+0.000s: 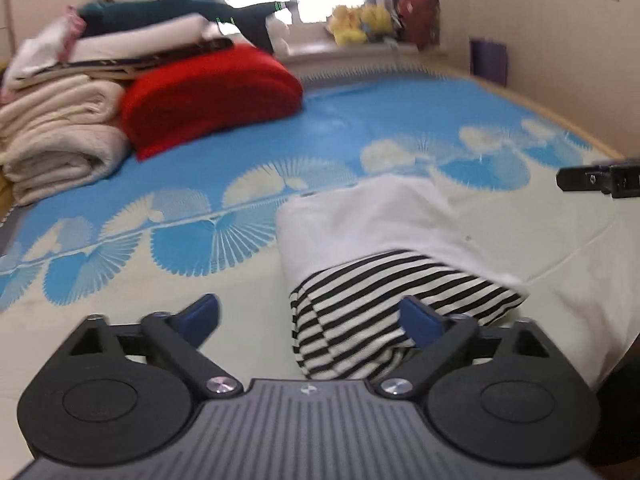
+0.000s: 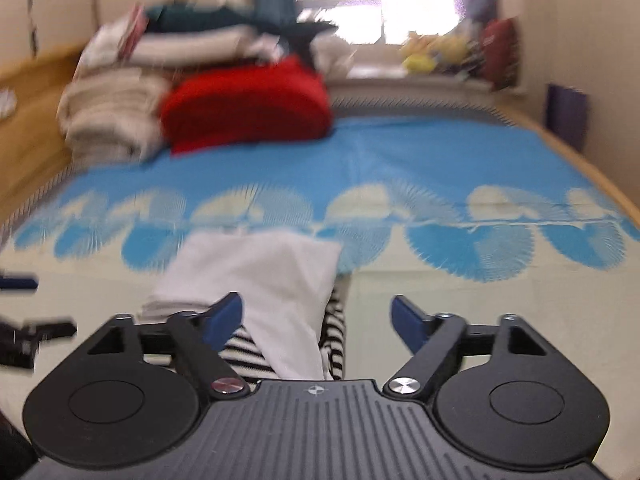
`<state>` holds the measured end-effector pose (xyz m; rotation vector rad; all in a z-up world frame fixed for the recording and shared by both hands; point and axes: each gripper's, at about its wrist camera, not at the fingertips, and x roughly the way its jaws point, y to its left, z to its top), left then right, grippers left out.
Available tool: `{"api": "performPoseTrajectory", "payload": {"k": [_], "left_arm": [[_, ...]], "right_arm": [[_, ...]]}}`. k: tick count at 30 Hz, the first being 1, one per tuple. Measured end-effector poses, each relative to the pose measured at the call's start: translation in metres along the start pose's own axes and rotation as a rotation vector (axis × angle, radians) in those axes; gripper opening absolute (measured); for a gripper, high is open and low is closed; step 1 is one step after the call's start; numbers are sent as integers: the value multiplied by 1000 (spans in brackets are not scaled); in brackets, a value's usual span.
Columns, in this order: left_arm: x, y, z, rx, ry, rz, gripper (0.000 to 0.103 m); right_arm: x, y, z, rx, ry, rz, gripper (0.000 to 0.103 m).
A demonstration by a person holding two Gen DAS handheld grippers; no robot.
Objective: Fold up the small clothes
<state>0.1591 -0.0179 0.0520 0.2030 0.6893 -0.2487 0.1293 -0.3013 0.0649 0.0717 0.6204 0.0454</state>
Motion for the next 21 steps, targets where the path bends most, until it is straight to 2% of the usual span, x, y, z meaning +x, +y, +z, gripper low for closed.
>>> {"api": "performPoseTrajectory", "payload": {"k": [2,4,5,6,8,15,21], "left_arm": [[-12,-13,-10,-38,-5,10,103],[-19,-26,-23,-93,24,20,103],[-21,-32,-29,-116,39,18,103],[-24,-37,-36,-133,53,15,103],[-26,-45,-48,-145,68,39,103],[-39,-53,-58,-206,63,93,102],[-42,-45,-58,-255,45,82,102]], "right_arm": [[-16,-1,-17,44,-24,-15,90],[-23,3,-32,76,14,-36,90],[-28,5,-39,92,6,-28,90],[-34,8,-47,93,-4,-26,90],[-39,17,-61,62,33,-58,90],[-38,42,-77,-46,62,-51,91],[-37,55,-81,-62,76,-45,91]]}}
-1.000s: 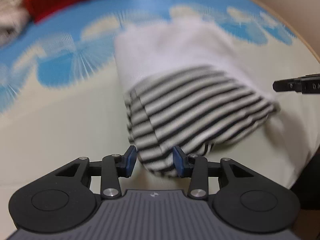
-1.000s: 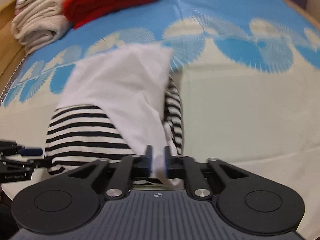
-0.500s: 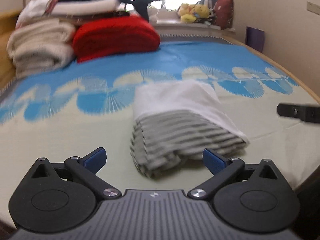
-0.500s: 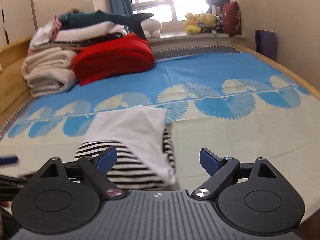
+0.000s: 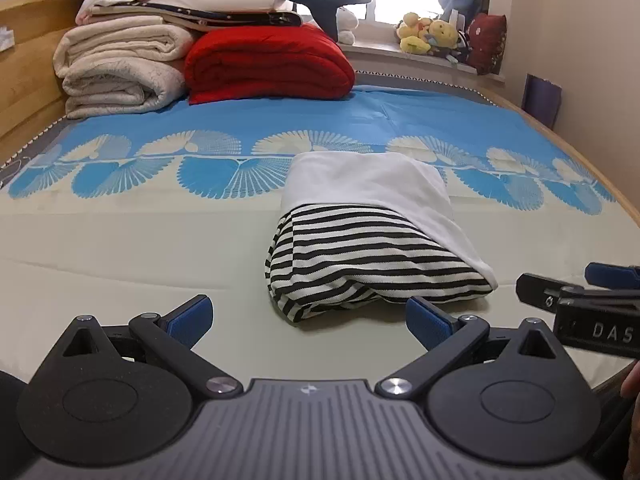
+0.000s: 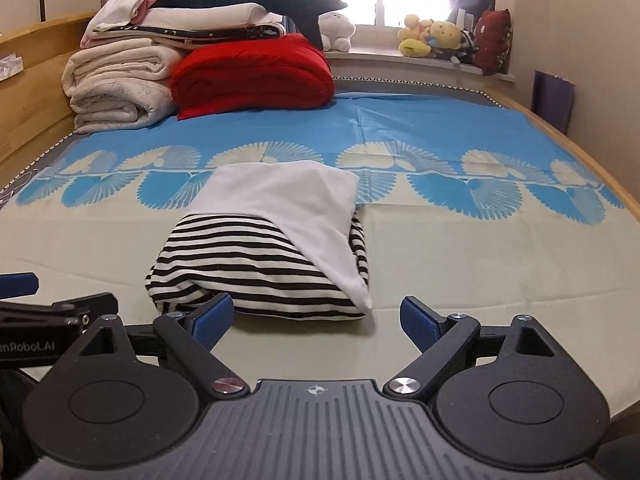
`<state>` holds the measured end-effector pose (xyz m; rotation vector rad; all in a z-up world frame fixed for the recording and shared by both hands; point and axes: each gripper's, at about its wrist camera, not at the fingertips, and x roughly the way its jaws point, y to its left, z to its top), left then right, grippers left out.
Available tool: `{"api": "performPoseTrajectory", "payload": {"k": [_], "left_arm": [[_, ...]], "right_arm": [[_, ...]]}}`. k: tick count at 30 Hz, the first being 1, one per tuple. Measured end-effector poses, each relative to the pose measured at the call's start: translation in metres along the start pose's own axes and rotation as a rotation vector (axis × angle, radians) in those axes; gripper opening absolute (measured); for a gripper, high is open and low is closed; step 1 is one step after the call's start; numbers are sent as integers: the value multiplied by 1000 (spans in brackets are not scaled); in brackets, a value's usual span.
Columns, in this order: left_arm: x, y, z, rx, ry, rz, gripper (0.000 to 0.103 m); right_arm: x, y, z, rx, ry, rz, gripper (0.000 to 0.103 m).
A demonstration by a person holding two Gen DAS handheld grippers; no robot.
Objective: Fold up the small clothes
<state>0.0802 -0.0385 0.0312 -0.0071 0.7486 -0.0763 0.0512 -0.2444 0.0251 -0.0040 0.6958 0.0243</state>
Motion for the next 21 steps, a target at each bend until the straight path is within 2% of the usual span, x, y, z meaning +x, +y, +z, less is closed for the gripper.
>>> {"api": "performPoseTrajectory", "payload": {"k": [9,21], "left_arm": [[2,0,-1,25,-15,-23,102],[6,-2,-2,13,-10,-27,102]], "right_arm": [[4,13,1,-7,4,0,91],[7,10,1,9,16,-9,90]]}}
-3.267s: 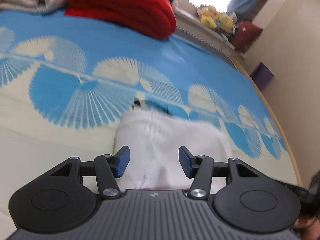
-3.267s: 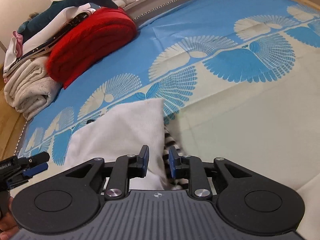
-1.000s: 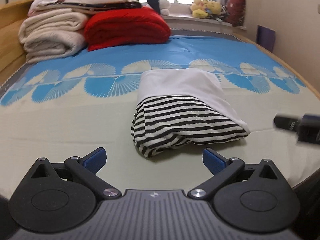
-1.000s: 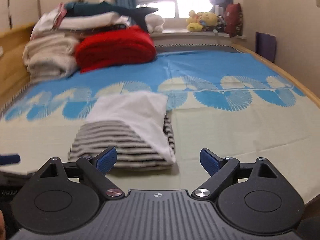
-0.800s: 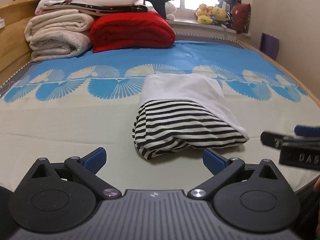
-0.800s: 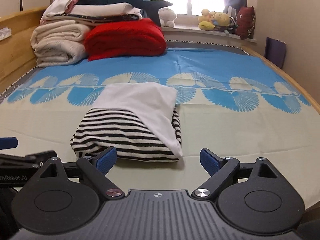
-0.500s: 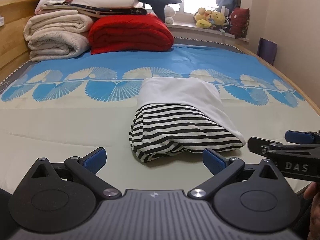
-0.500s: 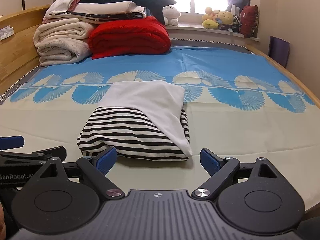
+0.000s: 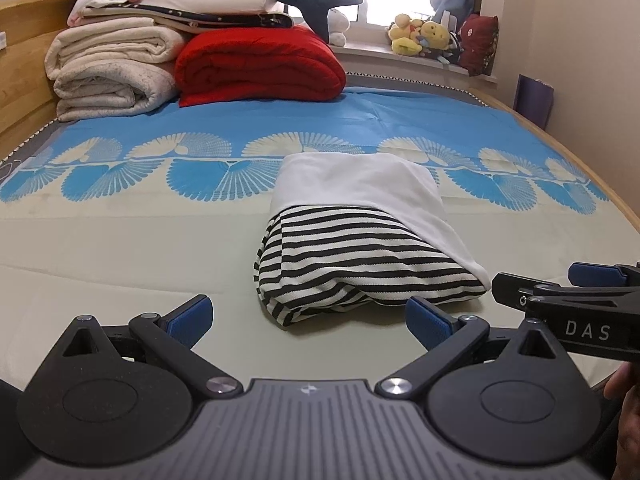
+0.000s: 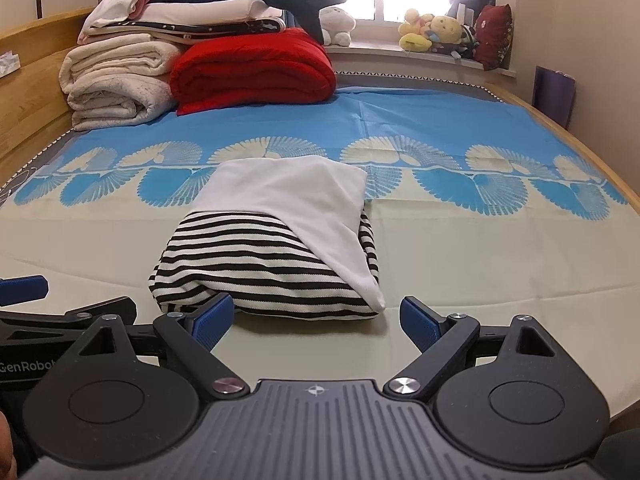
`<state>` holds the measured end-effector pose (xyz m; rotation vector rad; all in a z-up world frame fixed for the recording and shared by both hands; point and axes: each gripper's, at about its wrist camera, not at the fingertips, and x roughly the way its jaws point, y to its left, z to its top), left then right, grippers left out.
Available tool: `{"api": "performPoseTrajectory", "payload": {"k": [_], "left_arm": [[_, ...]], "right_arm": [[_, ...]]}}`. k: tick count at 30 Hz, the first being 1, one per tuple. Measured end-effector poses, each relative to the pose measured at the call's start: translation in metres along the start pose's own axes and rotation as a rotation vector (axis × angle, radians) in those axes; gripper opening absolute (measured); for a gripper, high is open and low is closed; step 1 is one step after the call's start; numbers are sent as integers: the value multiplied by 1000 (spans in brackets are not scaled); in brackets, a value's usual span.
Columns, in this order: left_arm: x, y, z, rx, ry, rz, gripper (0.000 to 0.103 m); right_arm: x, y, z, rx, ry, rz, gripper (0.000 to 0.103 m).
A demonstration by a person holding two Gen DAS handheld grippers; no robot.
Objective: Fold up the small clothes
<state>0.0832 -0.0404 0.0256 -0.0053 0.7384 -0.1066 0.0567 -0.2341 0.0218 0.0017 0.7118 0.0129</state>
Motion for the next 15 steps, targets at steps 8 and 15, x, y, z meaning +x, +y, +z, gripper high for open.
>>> {"api": "performPoseTrajectory", "payload": {"k": [8,15], "left_arm": [[2,1,0,-1,1,-4,102],[4,0,0,-10,5,-4,102]], "right_arm": [[1,2,1,2,3,-6,90],[2,1,1,5,5,-6,90]]}}
